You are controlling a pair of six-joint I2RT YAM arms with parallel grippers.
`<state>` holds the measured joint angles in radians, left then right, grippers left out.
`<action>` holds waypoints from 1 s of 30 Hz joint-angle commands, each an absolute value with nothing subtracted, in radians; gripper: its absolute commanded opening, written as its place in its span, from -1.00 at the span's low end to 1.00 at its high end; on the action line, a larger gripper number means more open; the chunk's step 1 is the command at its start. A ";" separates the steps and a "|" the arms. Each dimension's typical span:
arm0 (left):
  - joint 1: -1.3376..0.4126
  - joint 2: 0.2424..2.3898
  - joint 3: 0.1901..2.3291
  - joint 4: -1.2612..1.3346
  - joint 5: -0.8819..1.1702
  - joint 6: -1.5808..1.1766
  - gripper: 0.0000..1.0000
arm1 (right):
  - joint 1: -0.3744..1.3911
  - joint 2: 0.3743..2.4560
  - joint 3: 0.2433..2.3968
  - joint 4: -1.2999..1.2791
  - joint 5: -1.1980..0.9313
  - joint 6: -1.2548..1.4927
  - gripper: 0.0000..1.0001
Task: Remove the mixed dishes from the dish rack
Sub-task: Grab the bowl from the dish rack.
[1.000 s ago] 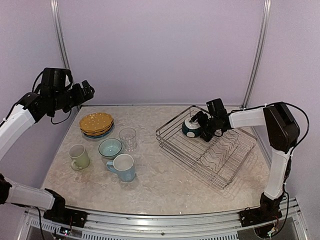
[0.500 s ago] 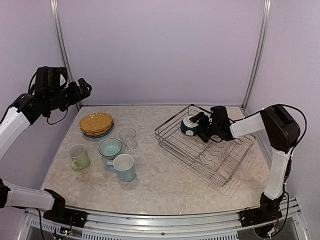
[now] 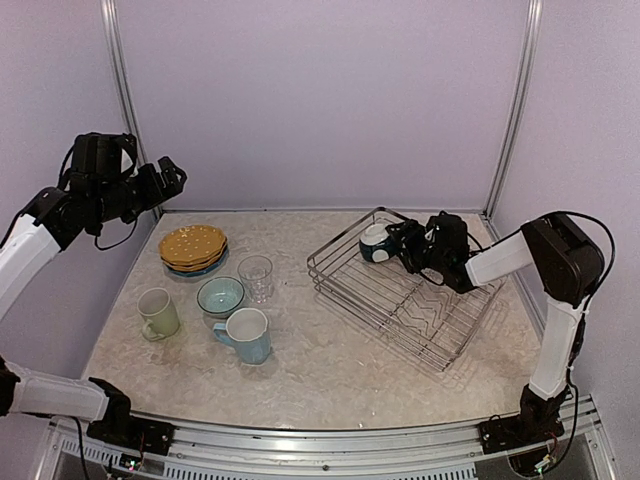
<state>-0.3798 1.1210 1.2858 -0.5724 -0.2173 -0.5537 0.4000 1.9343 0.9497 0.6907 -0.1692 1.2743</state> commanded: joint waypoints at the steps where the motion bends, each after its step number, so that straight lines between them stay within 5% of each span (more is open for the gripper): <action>1: -0.389 1.117 1.301 -0.594 -0.218 -0.558 0.98 | 0.400 1.939 0.930 0.865 -0.207 1.307 0.57; 12: -0.392 1.126 1.300 -0.586 -0.209 -0.568 0.98 | 0.394 2.049 1.024 0.918 -0.257 1.332 0.43; 30: -0.392 1.120 1.300 -0.619 -0.238 -0.554 0.98 | 0.375 2.087 1.056 1.061 -0.325 1.376 -1.00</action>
<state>-0.3847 1.1213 1.2858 -0.5831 -0.2180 -0.5636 0.3859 2.0769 1.0233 1.0180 -0.3008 1.3781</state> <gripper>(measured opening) 0.990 0.046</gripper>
